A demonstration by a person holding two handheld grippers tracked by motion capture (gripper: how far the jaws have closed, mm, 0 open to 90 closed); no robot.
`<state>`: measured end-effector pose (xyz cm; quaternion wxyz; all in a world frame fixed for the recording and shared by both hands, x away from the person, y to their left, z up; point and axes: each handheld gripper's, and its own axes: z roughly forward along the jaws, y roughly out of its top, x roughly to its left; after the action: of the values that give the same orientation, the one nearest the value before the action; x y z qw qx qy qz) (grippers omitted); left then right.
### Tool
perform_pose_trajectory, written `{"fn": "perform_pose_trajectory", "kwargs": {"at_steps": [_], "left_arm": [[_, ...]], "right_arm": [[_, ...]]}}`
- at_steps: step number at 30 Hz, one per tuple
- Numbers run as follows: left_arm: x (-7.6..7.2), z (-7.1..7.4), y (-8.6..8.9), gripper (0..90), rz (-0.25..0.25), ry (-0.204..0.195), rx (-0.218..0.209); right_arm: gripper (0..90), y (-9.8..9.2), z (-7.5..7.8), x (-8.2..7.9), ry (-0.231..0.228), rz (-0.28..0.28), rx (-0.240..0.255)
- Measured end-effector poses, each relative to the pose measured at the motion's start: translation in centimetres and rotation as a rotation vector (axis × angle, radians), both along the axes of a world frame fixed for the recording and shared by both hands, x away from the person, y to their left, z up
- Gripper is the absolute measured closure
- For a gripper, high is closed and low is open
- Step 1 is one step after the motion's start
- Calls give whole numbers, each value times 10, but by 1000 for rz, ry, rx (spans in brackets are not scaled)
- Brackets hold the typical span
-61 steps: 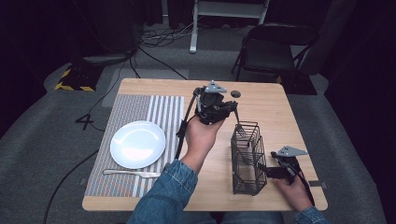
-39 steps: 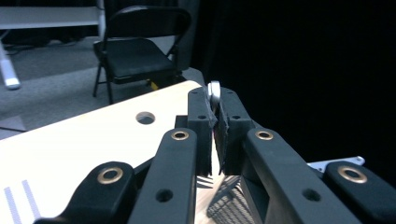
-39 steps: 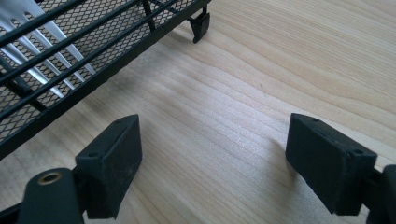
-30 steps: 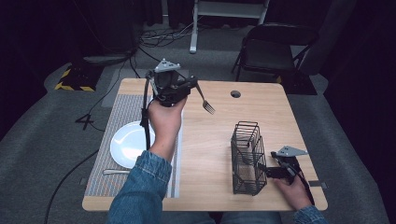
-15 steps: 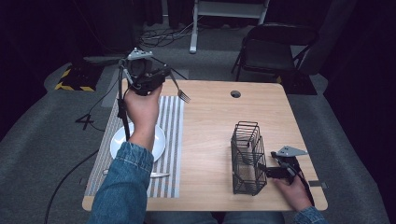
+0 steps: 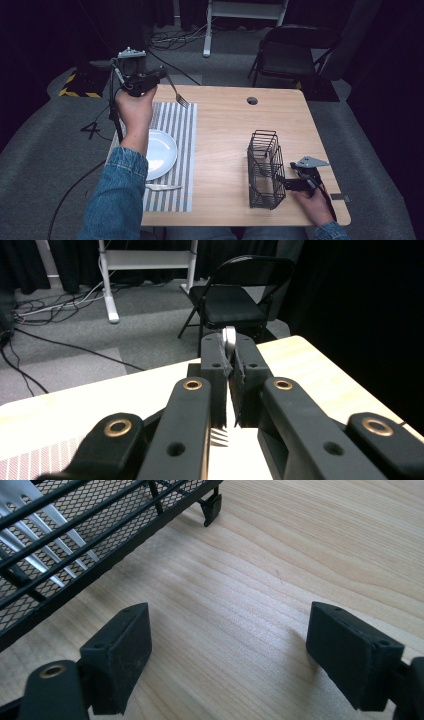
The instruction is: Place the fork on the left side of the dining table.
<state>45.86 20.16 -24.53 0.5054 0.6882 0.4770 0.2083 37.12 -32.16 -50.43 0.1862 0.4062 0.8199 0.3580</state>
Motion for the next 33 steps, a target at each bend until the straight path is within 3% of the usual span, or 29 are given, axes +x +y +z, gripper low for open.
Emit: {"fn": "perform_pose_trajectory", "kwargs": {"at_steps": [20, 33], "left_arm": [[27, -49, 30, 858, -2, 54, -4], [45, -90, 53, 858, 48, 108, -32]], "right_arm": [[184, 1, 0, 0, 1, -16, 1], [183, 1, 0, 0, -1, -24, 2]]}}
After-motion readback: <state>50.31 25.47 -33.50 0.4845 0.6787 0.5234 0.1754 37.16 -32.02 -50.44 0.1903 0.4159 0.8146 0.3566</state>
